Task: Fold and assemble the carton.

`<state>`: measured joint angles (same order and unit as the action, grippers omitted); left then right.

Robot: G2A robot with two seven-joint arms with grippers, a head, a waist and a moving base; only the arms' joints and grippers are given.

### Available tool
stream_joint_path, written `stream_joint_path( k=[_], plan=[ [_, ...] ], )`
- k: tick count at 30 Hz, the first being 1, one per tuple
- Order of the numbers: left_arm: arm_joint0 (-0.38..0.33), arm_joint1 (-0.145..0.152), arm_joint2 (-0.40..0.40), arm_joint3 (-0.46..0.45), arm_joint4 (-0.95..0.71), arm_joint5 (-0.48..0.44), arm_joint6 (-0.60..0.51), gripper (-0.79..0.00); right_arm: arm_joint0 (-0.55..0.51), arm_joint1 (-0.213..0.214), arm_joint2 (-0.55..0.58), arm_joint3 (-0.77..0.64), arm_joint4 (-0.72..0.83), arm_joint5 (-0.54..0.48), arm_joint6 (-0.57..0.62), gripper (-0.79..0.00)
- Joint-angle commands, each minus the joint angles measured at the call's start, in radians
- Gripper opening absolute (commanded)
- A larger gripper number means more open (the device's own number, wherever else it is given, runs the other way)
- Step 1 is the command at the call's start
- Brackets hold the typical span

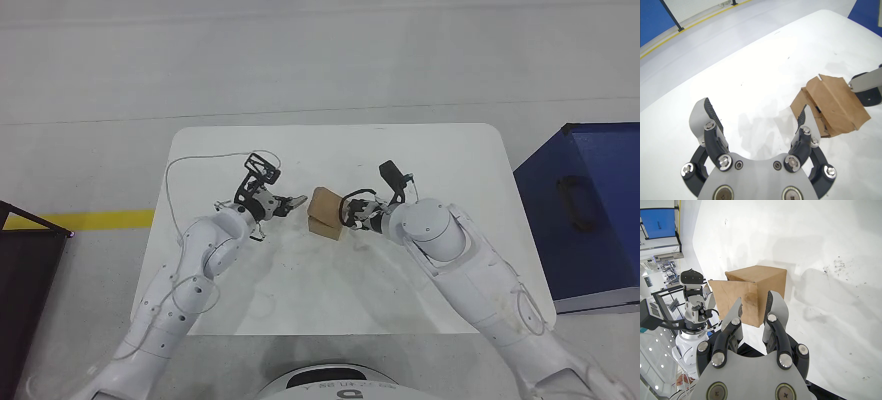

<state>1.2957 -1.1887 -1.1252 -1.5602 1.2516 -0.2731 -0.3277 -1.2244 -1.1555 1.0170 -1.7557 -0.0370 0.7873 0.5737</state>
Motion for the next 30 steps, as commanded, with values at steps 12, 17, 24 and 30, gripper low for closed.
stream_joint_path(
  k=[12, 17, 24, 30],
  plan=[
    [-0.043, -0.014, 0.054, 0.046, 0.012, -0.009, -0.013, 0.000, 0.004, 0.000, -0.007, 0.010, -0.001, 0.004, 0.004, -0.502],
    [-0.043, -0.016, 0.058, 0.049, 0.018, -0.014, -0.014, 0.000, 0.010, -0.001, -0.012, 0.015, 0.000, 0.006, 0.005, -0.511],
    [-0.049, -0.018, 0.052, 0.053, 0.004, -0.014, -0.005, 0.000, 0.016, -0.002, -0.014, 0.013, 0.000, 0.010, 0.001, -0.508],
    [-0.071, -0.023, 0.085, 0.051, 0.038, -0.044, -0.025, 0.000, 0.020, -0.003, -0.016, 0.015, 0.000, 0.013, 0.000, -0.511]
  ],
)
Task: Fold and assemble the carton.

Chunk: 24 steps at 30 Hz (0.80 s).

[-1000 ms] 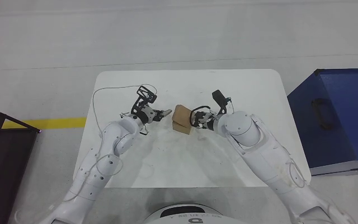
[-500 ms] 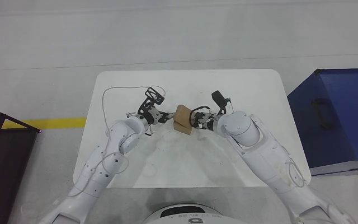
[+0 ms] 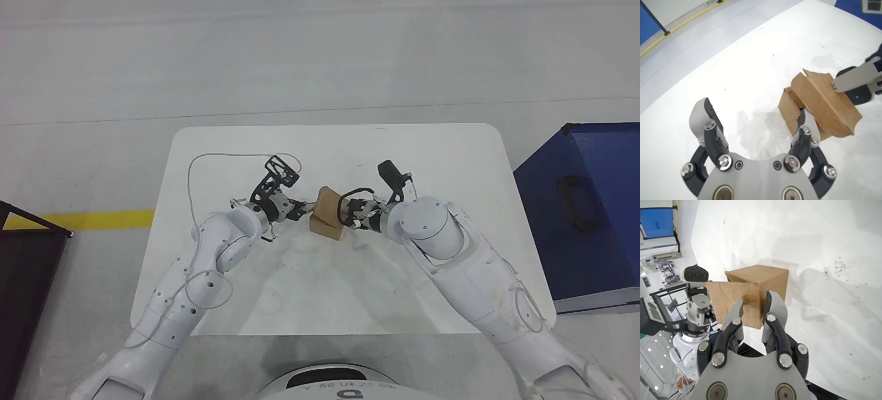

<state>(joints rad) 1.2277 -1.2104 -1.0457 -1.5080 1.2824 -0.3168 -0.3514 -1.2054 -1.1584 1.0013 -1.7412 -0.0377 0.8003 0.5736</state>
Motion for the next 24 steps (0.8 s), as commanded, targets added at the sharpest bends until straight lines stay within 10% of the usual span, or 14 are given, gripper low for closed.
stream_joint_path(
  k=[1, 4, 9, 24],
  plan=[
    [-0.009, -0.002, 0.013, -0.003, 0.018, -0.002, -0.005, 0.000, 0.002, 0.000, -0.001, 0.001, -0.001, 0.001, -0.001, -0.511],
    [-0.018, -0.005, 0.028, -0.001, 0.035, -0.004, -0.019, 0.000, 0.003, -0.001, -0.001, 0.004, 0.001, 0.002, -0.003, -0.511],
    [-0.026, -0.008, 0.038, 0.006, 0.035, -0.011, -0.056, -0.400, 0.002, -0.001, 0.002, 0.005, 0.004, 0.000, -0.007, -0.508],
    [0.007, 0.000, -0.016, -0.027, -0.061, -0.050, -0.128, -0.597, 0.002, 0.000, -0.001, 0.008, 0.002, -0.006, -0.001, -0.508]
  ],
)
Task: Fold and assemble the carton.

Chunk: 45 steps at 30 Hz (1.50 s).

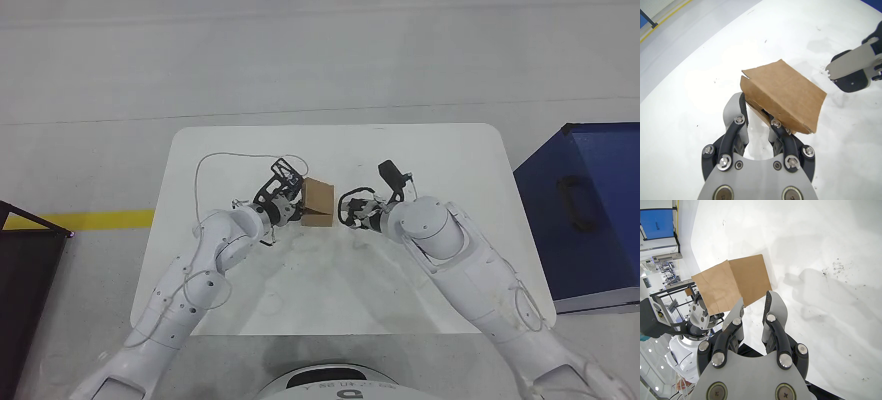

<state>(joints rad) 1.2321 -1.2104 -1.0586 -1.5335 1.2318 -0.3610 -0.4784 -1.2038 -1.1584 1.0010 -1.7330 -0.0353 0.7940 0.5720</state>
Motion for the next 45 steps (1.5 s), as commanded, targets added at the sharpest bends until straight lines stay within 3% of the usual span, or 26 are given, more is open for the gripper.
stream_joint_path(
  k=[1, 7, 13, 17, 21, 25, 31, 34, 45],
  plan=[
    [0.005, 0.001, -0.007, -0.003, -0.023, -0.010, -0.002, -0.603, 0.002, 0.000, -0.002, 0.000, -0.001, 0.001, 0.001, -0.508],
    [0.013, 0.003, -0.021, -0.001, -0.087, -0.038, -0.024, -0.637, 0.003, 0.000, -0.003, -0.007, -0.006, 0.008, 0.002, -0.502],
    [0.021, 0.007, -0.037, -0.007, -0.085, -0.021, -0.032, -0.606, -0.005, 0.002, 0.002, -0.020, -0.010, 0.014, -0.002, -0.499],
    [0.028, 0.009, -0.042, -0.021, -0.071, -0.008, -0.039, -0.446, -0.010, 0.003, 0.005, -0.026, -0.011, 0.015, -0.007, -0.502],
    [0.037, 0.011, -0.047, -0.039, -0.061, 0.012, -0.040, -0.394, -0.014, 0.003, 0.006, -0.031, -0.011, 0.011, -0.010, -0.502],
    [0.045, 0.012, -0.053, -0.045, -0.053, 0.033, -0.053, -0.274, -0.017, 0.003, 0.007, -0.033, -0.009, 0.008, -0.014, -0.502],
    [0.046, 0.011, -0.056, -0.031, -0.114, 0.045, -0.116, -0.326, -0.022, 0.003, 0.009, -0.035, -0.005, 0.002, -0.017, -0.499],
    [0.038, 0.010, -0.062, -0.021, -0.156, 0.045, -0.144, -0.403, -0.025, 0.004, 0.010, -0.037, -0.006, -0.001, -0.019, -0.499],
    [0.034, 0.012, -0.059, -0.032, -0.201, 0.036, -0.194, -0.456, -0.040, 0.006, 0.023, -0.046, -0.004, -0.008, -0.023, -0.493]
  ],
)
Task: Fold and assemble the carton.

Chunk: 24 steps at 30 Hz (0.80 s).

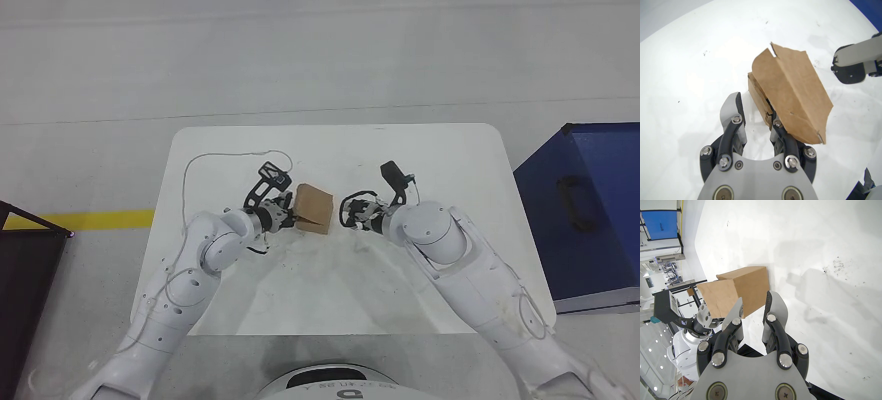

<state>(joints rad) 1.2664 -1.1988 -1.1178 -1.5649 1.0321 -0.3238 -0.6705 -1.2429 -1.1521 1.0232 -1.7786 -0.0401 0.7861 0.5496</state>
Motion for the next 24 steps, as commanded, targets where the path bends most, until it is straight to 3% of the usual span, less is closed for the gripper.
stream_joint_path(
  k=[1, 9, 13, 24],
  plan=[
    [0.000, 0.001, 0.000, -0.001, -0.005, -0.002, -0.004, -0.459, -0.002, 0.000, 0.001, -0.001, 0.001, -0.001, 0.000, -0.493],
    [0.000, 0.003, -0.004, -0.001, -0.048, -0.015, -0.023, -0.557, -0.004, 0.001, 0.002, -0.003, 0.002, -0.002, 0.000, -0.496],
    [0.002, 0.005, -0.005, -0.002, -0.059, -0.020, -0.028, -0.785, -0.005, 0.000, 0.003, -0.006, 0.003, -0.004, -0.005, -0.499],
    [0.010, 0.010, -0.026, -0.019, -0.169, -0.040, -0.043, -0.785, -0.005, -0.001, 0.005, -0.014, 0.006, -0.004, -0.014, -0.502]
  ],
)
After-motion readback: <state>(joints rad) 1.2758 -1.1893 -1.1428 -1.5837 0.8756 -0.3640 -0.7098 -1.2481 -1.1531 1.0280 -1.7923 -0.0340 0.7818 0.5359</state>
